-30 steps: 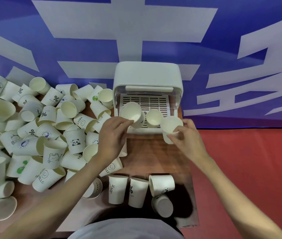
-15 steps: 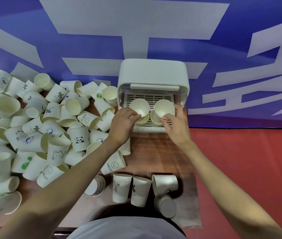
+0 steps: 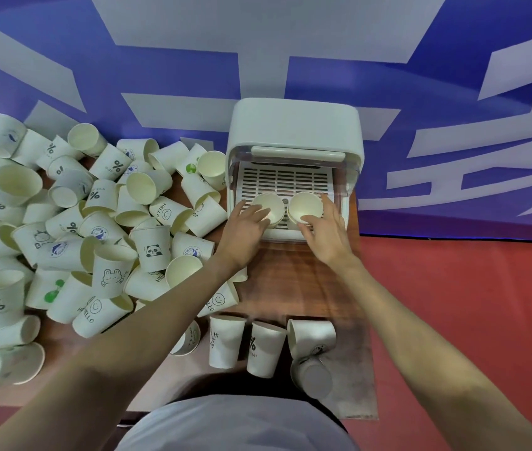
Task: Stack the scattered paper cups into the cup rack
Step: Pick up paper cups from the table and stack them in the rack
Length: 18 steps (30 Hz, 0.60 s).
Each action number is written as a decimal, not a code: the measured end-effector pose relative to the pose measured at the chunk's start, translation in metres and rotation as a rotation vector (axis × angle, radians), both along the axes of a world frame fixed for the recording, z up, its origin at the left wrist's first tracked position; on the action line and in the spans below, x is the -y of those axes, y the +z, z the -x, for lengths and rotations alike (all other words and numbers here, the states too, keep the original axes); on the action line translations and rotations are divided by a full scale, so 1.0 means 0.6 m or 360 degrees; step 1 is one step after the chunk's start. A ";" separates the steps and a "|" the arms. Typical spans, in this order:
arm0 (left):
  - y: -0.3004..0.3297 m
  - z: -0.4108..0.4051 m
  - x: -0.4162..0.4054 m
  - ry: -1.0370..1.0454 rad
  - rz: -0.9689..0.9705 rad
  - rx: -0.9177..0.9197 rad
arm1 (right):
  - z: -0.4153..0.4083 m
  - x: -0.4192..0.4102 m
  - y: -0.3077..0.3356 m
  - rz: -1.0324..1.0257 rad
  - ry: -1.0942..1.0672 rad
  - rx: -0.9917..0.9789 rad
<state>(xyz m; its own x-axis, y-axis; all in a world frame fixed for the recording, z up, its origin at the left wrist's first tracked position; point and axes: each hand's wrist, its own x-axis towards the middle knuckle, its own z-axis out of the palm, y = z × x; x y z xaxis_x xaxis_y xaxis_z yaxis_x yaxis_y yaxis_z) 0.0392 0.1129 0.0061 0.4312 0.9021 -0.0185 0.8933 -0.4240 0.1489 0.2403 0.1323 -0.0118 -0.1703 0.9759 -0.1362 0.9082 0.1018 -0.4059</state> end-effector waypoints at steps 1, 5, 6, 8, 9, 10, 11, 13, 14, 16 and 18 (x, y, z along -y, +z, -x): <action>-0.002 0.001 0.006 0.0026 0.0002 -0.0006 | 0.000 0.002 0.002 0.0006 0.0013 0.0019; 0.003 0.006 0.051 0.0050 -0.0153 0.0250 | 0.001 0.025 0.020 -0.0134 0.0024 -0.0061; 0.004 0.008 0.064 0.0030 -0.0199 0.0336 | 0.000 0.037 0.026 -0.0191 0.0027 -0.0118; 0.001 0.015 0.093 -0.0020 -0.0169 0.0486 | -0.006 0.067 0.032 -0.0224 0.0056 -0.0210; -0.003 0.018 0.109 -0.0043 -0.0135 0.0528 | -0.012 0.083 0.033 -0.0180 0.0088 -0.0232; -0.008 0.022 0.124 -0.0066 -0.0094 0.0544 | -0.021 0.098 0.032 -0.0092 0.0123 -0.0244; -0.013 0.024 0.139 -0.0084 -0.0033 0.0543 | -0.030 0.114 0.031 0.0020 0.0156 -0.0256; -0.022 0.028 0.166 -0.0108 0.0145 0.0543 | -0.047 0.142 0.029 0.0208 0.0214 -0.0288; -0.026 0.028 0.178 -0.0129 0.0228 0.0551 | -0.053 0.155 0.028 0.0282 0.0240 -0.0294; -0.032 0.027 0.196 -0.0193 0.0364 0.0526 | -0.059 0.178 0.027 0.0429 0.0300 -0.0277; -0.037 0.023 0.210 -0.0240 0.0479 0.0454 | -0.058 0.199 0.024 0.0558 0.0383 -0.0285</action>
<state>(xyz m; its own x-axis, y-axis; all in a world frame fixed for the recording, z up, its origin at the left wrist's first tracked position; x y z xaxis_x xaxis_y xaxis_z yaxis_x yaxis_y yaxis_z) 0.0257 -0.0134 -0.0160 0.5836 0.8013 -0.1318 0.7299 -0.4465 0.5176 0.2752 0.0127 0.0023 -0.4375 0.8061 -0.3985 0.7878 0.1300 -0.6020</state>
